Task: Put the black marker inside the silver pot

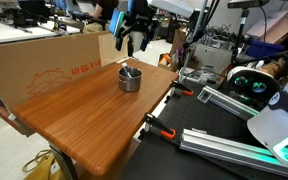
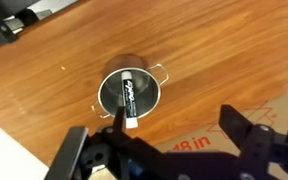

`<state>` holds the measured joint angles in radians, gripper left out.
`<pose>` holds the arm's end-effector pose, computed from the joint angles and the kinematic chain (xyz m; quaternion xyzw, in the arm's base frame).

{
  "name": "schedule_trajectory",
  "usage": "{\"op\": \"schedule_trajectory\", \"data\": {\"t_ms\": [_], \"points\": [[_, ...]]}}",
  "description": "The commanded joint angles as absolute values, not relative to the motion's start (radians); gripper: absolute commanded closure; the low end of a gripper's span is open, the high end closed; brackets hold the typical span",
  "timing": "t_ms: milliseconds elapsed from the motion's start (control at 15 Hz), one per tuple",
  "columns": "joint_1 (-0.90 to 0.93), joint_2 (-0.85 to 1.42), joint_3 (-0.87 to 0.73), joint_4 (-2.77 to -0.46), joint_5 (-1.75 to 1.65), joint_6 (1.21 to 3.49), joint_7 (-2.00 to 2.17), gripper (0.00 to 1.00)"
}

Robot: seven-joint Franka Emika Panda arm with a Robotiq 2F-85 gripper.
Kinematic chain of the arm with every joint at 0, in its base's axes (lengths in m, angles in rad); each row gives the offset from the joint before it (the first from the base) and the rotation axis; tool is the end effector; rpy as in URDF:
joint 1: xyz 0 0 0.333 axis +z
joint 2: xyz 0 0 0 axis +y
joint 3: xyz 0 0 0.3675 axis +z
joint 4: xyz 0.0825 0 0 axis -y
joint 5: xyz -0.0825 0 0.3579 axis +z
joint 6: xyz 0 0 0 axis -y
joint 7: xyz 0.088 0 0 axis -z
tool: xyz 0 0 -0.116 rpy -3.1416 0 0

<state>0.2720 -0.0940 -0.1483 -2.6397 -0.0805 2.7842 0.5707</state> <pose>0.4259 0.0562 0.3643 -0.9754 0.1855 -0.1155 0.0295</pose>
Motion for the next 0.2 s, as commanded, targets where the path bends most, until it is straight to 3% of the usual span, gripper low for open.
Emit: {"op": "schedule_trajectory", "data": {"t_ms": [0,133], "points": [[0.179,-0.093,-0.052,-2.639,-0.055,2.784,0.55,0.0],[0.178,-0.093,-0.052,-2.639,-0.055,2.784,0.55,0.0]]}}
